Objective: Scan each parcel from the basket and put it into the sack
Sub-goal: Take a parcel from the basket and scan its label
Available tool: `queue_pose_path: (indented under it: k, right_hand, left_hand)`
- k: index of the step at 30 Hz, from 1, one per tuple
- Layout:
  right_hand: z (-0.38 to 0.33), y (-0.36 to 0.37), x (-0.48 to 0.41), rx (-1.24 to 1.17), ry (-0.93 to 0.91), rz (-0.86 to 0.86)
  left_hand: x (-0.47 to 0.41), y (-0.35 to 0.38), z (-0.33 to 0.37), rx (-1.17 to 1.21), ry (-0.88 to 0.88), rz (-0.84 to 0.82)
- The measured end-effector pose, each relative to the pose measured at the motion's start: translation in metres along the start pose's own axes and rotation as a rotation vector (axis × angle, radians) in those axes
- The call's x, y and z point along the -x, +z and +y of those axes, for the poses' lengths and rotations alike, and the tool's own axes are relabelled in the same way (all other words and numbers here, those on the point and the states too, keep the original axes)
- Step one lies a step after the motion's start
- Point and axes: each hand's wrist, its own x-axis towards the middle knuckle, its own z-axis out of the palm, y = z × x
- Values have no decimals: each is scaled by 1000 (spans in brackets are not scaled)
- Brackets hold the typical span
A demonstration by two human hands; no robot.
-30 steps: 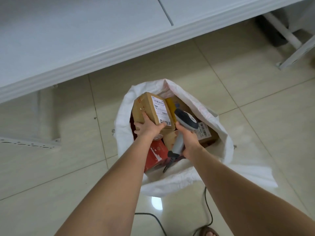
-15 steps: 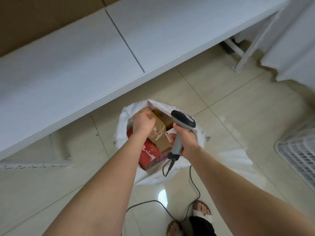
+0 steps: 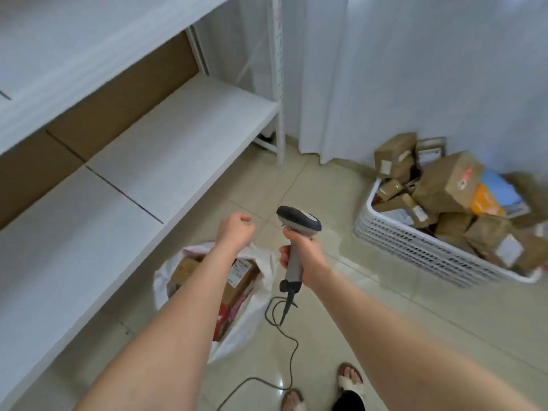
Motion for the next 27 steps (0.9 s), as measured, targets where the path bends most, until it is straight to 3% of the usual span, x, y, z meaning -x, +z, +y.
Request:
queue_pose_path:
  k: [9, 17, 27]
  right_hand:
    - [-102, -135, 74, -197, -135, 99]
    - [-178, -301, 103, -383, -186, 126]
    - [-260, -455, 99, -474, -145, 169]
  left_hand:
    - [63, 76, 176, -37, 190, -139]
    - [133, 181, 322, -108, 293, -131]
    - [164, 298, 441, -146, 344, -192]
